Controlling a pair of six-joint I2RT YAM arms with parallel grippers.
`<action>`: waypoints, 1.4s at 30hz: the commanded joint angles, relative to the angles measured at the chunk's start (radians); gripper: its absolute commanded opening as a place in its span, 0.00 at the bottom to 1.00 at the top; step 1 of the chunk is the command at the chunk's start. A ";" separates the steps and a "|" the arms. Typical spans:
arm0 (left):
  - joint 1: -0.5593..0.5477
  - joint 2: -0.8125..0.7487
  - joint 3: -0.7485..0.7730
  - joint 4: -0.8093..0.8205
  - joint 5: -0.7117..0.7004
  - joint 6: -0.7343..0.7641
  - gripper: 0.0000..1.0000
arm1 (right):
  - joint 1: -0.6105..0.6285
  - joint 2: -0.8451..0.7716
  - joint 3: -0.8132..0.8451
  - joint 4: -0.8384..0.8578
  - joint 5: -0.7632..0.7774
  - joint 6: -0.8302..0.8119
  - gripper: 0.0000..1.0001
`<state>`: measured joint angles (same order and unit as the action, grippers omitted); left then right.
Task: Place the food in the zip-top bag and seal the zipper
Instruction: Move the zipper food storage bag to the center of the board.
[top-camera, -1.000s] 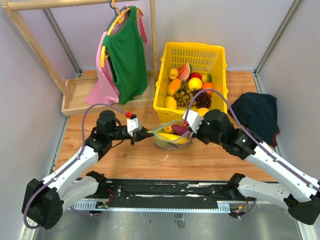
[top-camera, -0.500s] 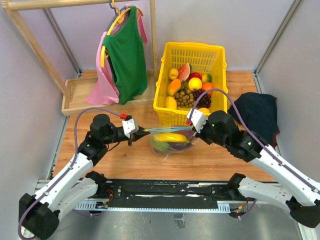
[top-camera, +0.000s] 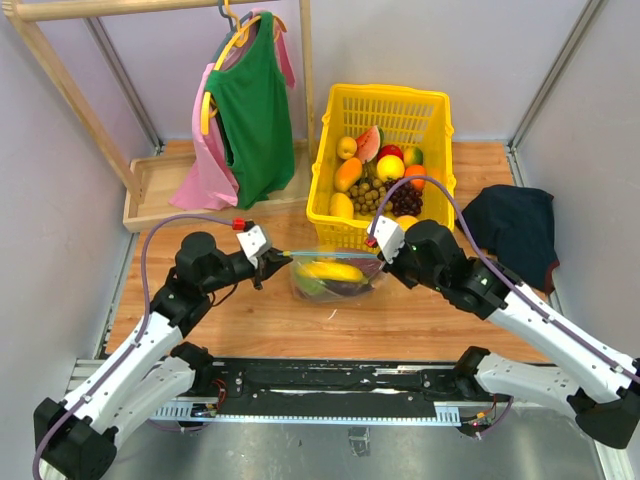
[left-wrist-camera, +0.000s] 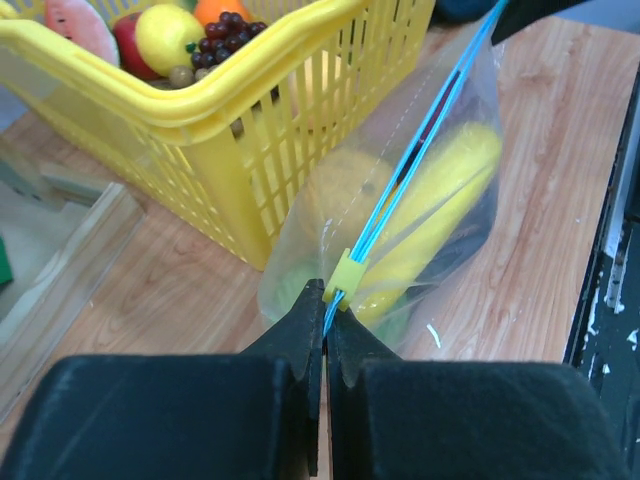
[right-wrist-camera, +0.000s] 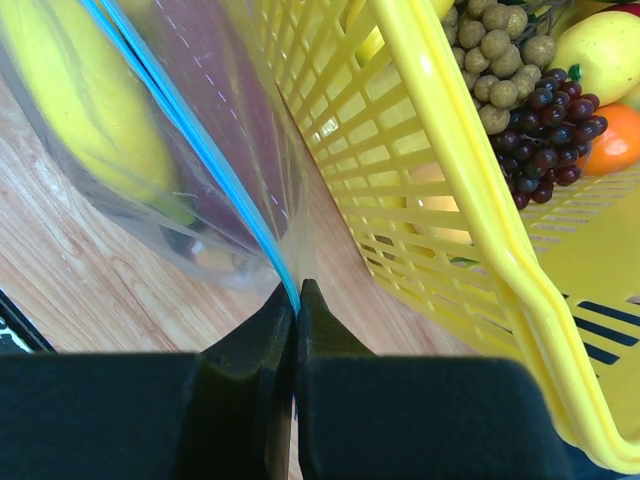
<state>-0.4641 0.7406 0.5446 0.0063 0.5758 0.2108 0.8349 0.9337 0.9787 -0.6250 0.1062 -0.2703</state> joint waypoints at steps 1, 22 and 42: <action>0.013 -0.057 0.015 0.037 -0.128 -0.085 0.01 | -0.036 0.015 0.010 -0.049 0.107 0.025 0.01; 0.013 -0.086 0.019 0.050 -0.087 -0.114 0.00 | -0.032 0.119 0.209 0.151 -0.433 0.052 0.52; 0.012 -0.100 0.025 0.047 -0.035 -0.122 0.01 | 0.040 0.438 0.313 0.567 -0.795 -0.016 0.43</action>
<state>-0.4549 0.6617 0.5442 0.0006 0.5045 0.1024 0.8536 1.3434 1.2488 -0.1432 -0.5900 -0.2653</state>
